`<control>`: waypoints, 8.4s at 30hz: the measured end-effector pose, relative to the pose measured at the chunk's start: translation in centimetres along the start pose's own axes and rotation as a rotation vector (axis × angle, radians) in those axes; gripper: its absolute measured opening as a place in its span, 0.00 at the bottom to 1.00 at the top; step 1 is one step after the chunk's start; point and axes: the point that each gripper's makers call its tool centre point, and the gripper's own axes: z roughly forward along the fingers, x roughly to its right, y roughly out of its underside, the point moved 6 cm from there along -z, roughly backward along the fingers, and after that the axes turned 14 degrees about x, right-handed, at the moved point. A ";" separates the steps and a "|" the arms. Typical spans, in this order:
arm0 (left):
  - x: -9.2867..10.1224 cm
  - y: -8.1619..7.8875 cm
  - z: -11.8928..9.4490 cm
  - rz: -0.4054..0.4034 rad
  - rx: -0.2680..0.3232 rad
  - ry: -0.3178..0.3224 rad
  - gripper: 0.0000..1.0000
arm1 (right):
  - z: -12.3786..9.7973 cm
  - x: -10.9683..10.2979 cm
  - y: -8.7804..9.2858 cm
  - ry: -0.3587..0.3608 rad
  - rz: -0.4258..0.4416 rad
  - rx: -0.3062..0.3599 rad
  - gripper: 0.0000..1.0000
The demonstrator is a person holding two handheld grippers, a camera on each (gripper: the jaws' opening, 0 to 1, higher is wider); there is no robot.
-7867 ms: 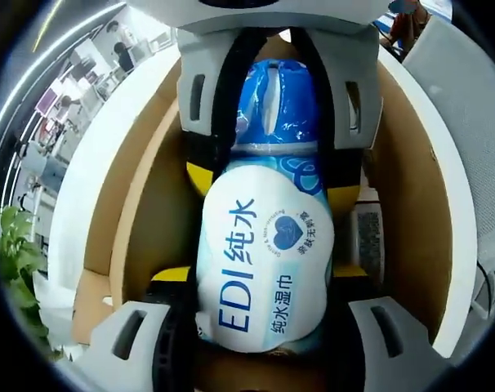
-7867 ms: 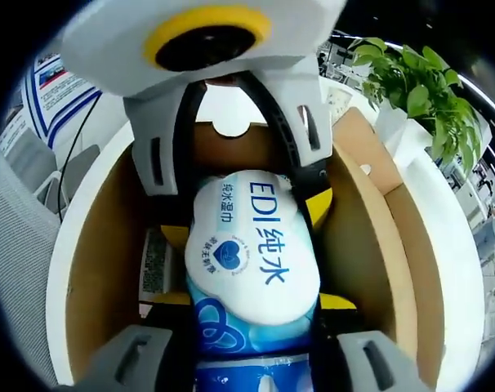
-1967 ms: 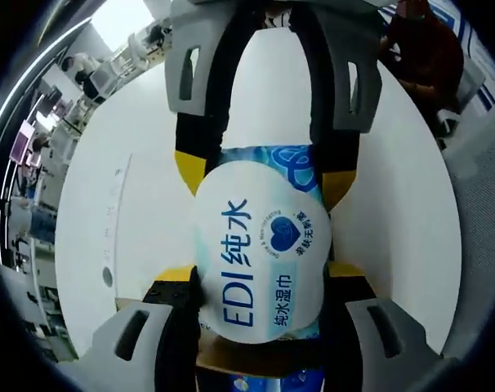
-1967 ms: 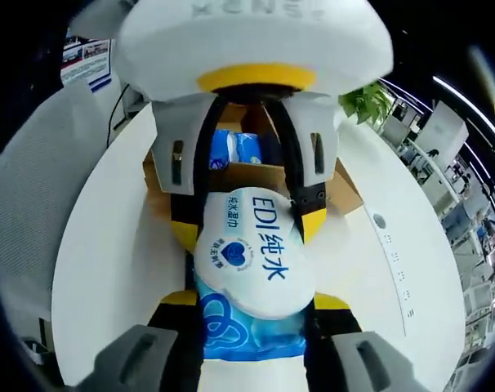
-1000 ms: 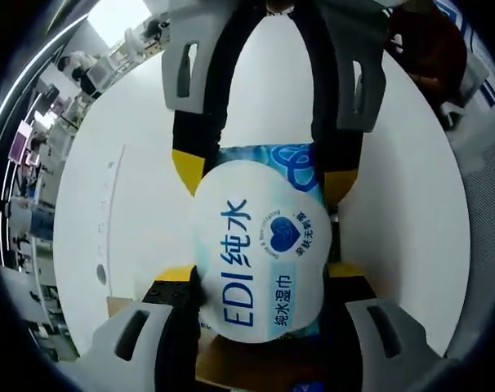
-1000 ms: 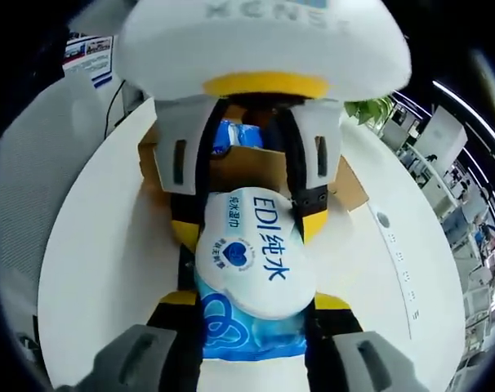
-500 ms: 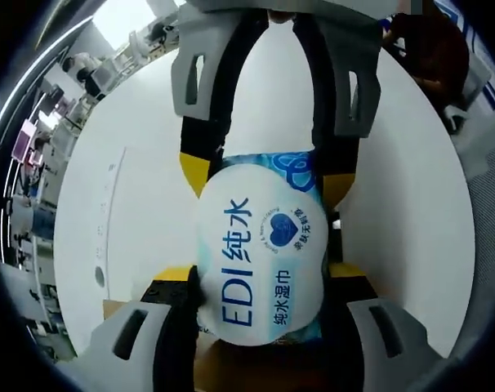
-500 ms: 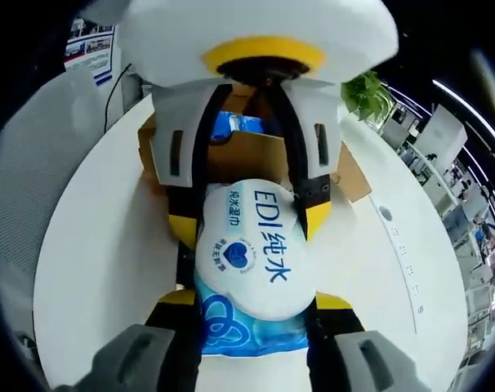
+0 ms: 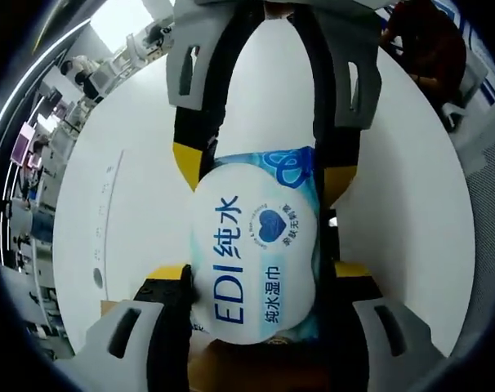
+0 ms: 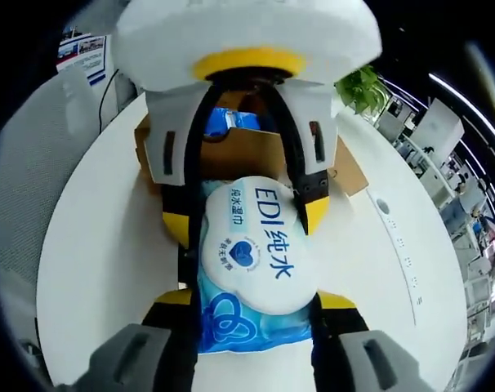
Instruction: Operate the shoe box by opening the lid, removing the specified soft item, and placing it in the target area until the item is outside and the box remains undamaged.
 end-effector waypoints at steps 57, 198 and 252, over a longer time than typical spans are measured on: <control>2.3 -3.2 -9.9 -0.231 0.262 -0.013 0.99 | -7.6 -1.5 -4.7 0.112 0.107 -0.004 0.99; -0.8 10.6 -20.4 -0.334 0.233 -0.324 0.00 | 6.6 -0.7 -18.7 0.189 -0.281 0.063 0.00; -3.6 -9.3 -18.1 -0.245 0.307 -0.283 0.00 | -12.8 3.5 -14.7 0.354 -0.287 0.056 0.00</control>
